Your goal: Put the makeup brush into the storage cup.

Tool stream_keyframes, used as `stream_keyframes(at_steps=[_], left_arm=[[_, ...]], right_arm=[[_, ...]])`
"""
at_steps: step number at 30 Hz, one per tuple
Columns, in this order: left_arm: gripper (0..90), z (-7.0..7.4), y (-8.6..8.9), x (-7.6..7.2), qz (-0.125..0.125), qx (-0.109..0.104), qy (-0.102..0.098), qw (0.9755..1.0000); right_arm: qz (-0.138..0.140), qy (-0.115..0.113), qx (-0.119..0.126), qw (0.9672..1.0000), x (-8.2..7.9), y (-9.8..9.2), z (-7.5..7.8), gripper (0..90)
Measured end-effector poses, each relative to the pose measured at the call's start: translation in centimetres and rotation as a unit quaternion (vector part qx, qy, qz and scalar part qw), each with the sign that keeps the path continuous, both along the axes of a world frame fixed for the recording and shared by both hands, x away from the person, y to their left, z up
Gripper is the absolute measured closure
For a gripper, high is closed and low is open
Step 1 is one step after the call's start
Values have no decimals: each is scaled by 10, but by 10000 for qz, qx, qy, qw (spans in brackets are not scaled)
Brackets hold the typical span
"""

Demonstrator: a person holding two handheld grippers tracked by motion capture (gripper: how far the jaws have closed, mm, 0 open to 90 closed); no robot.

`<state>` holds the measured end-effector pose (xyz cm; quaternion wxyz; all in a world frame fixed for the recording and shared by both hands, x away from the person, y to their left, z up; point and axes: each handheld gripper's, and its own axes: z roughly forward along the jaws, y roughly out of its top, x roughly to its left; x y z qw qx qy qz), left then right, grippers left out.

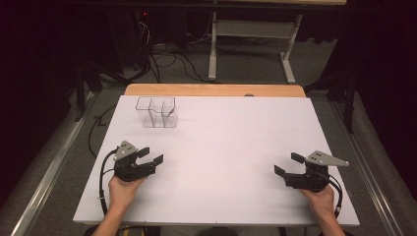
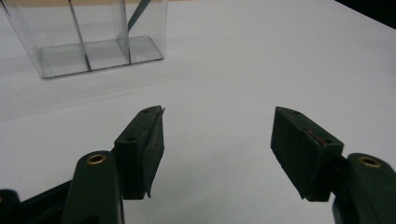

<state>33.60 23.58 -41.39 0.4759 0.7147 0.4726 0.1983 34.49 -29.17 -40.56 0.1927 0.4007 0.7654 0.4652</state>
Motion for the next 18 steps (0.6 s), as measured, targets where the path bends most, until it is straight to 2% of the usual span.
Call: stream_keyframes(at_steps=[18], left_arm=[[347, 0, -1, 0, -37, 33, -26, 10000]], right_arm=[[53, 3, 10, 10000, 1, 2, -1, 166]])
